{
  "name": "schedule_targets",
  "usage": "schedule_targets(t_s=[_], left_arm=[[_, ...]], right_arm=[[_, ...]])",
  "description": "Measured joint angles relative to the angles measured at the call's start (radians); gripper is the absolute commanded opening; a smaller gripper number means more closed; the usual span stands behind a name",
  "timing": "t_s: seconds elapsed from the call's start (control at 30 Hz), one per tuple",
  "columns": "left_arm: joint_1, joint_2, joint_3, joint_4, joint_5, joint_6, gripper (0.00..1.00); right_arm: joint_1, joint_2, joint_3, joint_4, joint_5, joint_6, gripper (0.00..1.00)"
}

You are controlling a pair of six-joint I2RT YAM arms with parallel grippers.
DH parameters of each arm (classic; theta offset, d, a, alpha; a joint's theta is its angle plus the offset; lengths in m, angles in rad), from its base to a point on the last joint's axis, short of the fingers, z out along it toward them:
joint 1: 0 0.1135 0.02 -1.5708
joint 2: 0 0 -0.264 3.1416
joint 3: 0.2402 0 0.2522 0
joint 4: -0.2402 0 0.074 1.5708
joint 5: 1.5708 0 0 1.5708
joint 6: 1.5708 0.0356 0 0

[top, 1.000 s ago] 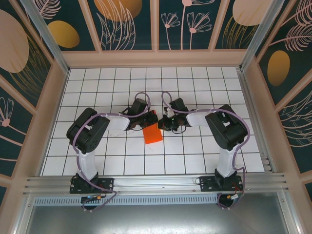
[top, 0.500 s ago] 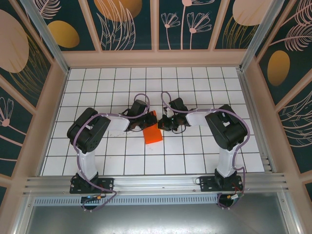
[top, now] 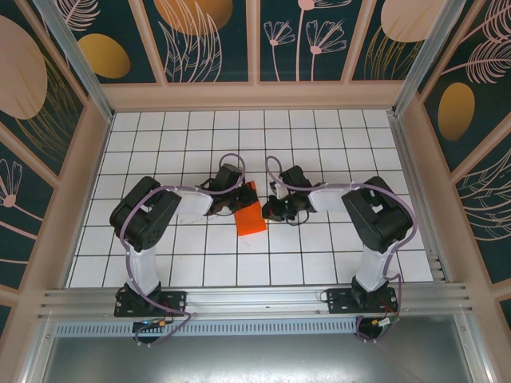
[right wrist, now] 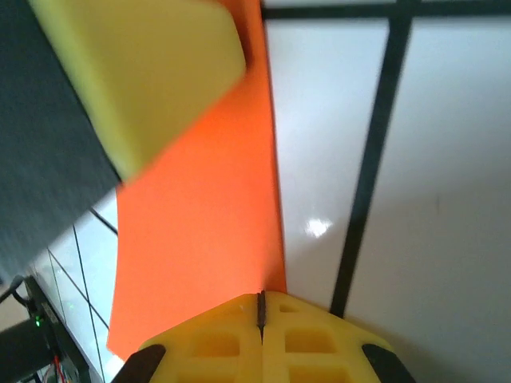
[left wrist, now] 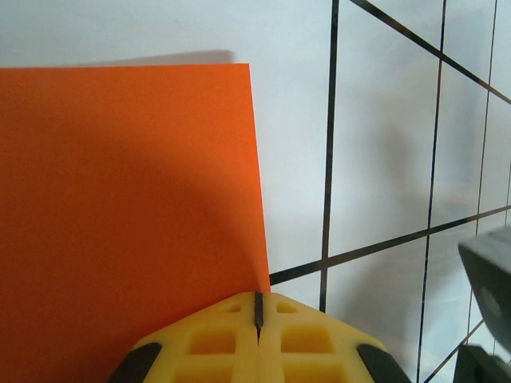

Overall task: Fold a paper plane with a square sheet of paper (pick it up from the middle)
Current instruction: First fold in half a square sheet of paper at the center of the table.

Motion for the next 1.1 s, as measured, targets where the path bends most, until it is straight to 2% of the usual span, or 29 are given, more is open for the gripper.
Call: schedule_targets(t_s=[0.27,0.63,0.83,1.1], left_arm=[[0.0,0.0,0.0,0.0,0.0,-0.001,0.0],[0.0,0.0,-0.004,0.009,0.004,0.0,0.0],[0.0,0.0,-0.005,0.011,0.006,0.0,0.0],[0.0,0.0,-0.006,0.011,0.006,0.0,0.0]], right_arm=[[0.005,-0.065,-0.074,-0.028,-0.011,-0.008,0.0],[0.008,-0.109,-0.029,-0.065,0.002,0.0,0.0],[0.018,-0.031,0.053,-0.015,0.002,0.013,0.0],[0.023,0.034,0.054,-0.002,0.0,0.023,0.0]])
